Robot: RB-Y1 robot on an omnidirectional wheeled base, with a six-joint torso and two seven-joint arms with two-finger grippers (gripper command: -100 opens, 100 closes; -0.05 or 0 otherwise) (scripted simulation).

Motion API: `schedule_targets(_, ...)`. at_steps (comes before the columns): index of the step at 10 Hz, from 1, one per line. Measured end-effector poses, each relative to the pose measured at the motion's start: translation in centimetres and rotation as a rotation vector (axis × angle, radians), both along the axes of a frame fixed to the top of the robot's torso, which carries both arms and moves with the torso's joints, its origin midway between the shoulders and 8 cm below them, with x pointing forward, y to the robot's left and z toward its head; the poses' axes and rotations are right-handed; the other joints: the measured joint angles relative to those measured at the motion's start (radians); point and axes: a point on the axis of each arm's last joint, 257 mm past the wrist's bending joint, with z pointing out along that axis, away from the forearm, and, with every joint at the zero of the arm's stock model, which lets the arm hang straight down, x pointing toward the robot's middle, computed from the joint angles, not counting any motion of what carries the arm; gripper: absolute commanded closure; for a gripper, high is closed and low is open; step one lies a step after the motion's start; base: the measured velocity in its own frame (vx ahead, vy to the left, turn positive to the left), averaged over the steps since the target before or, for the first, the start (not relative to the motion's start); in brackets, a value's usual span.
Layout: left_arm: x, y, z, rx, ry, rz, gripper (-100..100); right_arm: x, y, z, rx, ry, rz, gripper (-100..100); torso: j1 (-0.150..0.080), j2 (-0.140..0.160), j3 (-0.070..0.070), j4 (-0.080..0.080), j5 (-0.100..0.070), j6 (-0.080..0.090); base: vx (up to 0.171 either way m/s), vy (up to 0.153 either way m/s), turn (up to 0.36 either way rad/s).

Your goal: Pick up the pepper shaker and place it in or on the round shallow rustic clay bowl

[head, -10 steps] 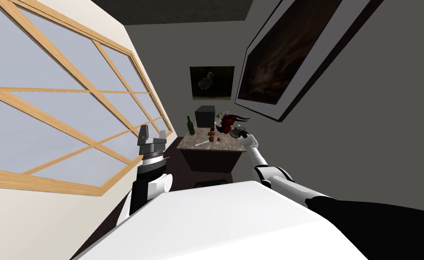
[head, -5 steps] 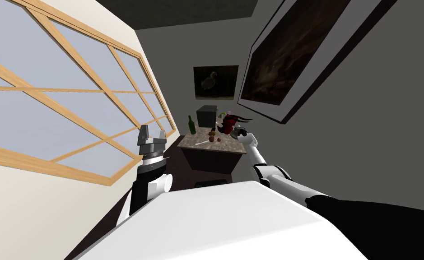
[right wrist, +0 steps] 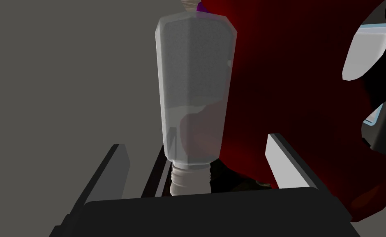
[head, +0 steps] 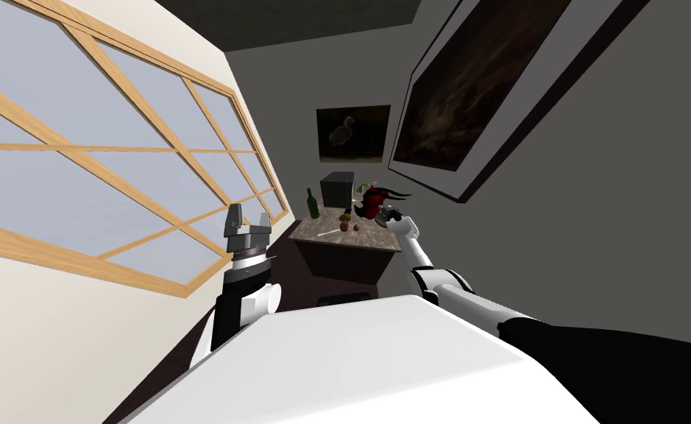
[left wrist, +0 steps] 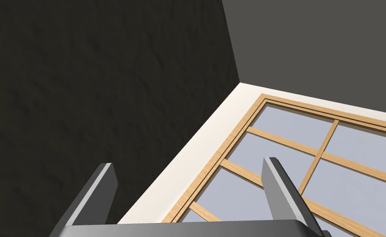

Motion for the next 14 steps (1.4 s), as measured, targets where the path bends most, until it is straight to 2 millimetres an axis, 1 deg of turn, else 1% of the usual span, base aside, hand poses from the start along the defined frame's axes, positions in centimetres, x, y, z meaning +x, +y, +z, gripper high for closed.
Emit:
schedule_targets(2,0.0,0.0,0.0,0.0,0.0,0.0,0,0.0,0.0,0.0,0.0,0.0,0.0,-100,0.0,0.0,0.0,0.0,0.0,0.0,0.0,0.0,0.0)
schedule_targets(3,0.0,0.0,0.0,0.0,0.0,0.0,0,0.0,0.0,0.0,0.0,0.0,0.0,0,0.0,0.0,0.0,0.0,0.0,0.0,0.0,0.0,0.0)
schedule_targets(4,0.0,0.0,0.0,0.0,0.0,0.0,0,0.0,0.0,0.0,0.0,0.0,0.0,-100,0.0,0.0,0.0,0.0,0.0,0.0,-0.014,0.081,0.182)
schedule_targets(5,0.0,0.0,0.0,0.0,0.0,0.0,0,-0.1,-1.5,-0.3,-0.025,0.007,-0.007,-100,0.004,0.001,0.0,0.0,0.001,-0.001,-0.003,0.113,0.145)
schedule_targets(6,0.0,0.0,0.0,0.0,0.0,0.0,0,-0.7,-3.3,-0.3,-0.044,0.005,-0.017,-100,0.007,0.001,0.0,0.0,0.002,0.0,-0.003,0.066,-0.005)
schedule_targets(7,0.0,0.0,0.0,0.0,0.0,0.0,0,-0.6,-4.0,-0.5,-0.039,0.0,-0.026,-100,0.005,0.0,0.0,0.0,0.001,0.0,-0.006,0.018,-0.021)
schedule_targets(8,0.0,0.0,0.0,0.0,0.0,0.0,0,-0.6,-4.1,-0.6,-0.023,-0.008,-0.03,-100,0.002,0.001,0.0,0.0,0.001,0.0,0.003,0.08,0.216)
schedule_targets(10,0.0,0.0,0.0,0.0,0.0,0.0,0,-1.4,-7.4,-1.6,-0.062,0.0,-0.045,-100,0.005,0.001,0.0,0.0,0.001,0.0,-0.015,0.074,0.051)
schedule_targets(11,0.0,0.0,0.0,0.0,0.0,0.0,0,-1.5,-8.0,-1.2,-0.054,-0.011,-0.051,-100,0.004,0.001,0.001,0.0,0.001,0.0,-0.002,0.019,-0.014)
schedule_targets(12,0.0,0.0,0.0,0.0,0.0,0.0,0,-1.4,-8.1,-1.0,-0.035,-0.019,-0.058,-100,0.002,0.001,0.0,0.0,0.001,0.0,-0.01,0.079,0.208)
schedule_targets(13,0.0,0.0,0.0,0.0,0.0,0.0,0,-2.0,-9.4,-1.2,-0.055,-0.011,-0.061,-100,0.005,0.001,0.001,0.0,0.001,-0.001,-0.006,0.104,0.125)
schedule_targets(14,0.0,0.0,0.0,0.0,0.0,0.0,0,-2.4,-11.1,-0.7,-0.073,-0.016,-0.067,-100,0.006,0.001,0.001,0.0,0.002,0.0,0.005,0.055,-0.01)
